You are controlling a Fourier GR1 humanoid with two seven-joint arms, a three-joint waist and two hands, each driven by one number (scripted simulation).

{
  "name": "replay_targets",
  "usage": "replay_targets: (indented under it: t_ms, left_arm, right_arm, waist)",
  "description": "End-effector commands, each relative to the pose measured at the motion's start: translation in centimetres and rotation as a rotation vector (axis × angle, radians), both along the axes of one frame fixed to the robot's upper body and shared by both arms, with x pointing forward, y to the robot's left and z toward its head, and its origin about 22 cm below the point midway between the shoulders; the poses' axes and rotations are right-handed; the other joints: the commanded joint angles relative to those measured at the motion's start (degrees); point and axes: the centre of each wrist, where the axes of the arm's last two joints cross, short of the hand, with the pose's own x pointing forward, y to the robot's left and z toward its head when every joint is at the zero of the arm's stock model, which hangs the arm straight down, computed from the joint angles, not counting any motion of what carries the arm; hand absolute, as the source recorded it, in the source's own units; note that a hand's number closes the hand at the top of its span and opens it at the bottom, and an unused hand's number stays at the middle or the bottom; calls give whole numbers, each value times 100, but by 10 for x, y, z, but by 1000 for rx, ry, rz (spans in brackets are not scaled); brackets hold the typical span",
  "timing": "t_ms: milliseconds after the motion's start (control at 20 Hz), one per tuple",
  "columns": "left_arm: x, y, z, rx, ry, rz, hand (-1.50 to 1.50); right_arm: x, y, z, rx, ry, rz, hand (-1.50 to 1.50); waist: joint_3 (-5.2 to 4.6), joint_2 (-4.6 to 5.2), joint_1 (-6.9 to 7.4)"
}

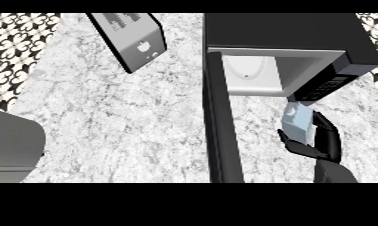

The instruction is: Pick up the milk, place it into the microwave and close the microwave

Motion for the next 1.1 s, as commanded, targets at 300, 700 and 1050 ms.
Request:
replay_targets:
  t_ms: [300,700,1050]
  left_arm:
    - [0,-5,-9,-20,-1,-6,-150]
    - [-5,-2,-5,-10,8,7,-150]
    - [-9,-2,1,-20,12,-37,-150]
  right_arm:
    - [26,41,-1,27,-152,86,150]
    - [22,40,11,5,-155,130,150]
    - [-22,17,36,-17,-140,116,150]
  waist:
    - [19,-1,-50]
    - [8,-38,-148]
    - [1,-57,-233]
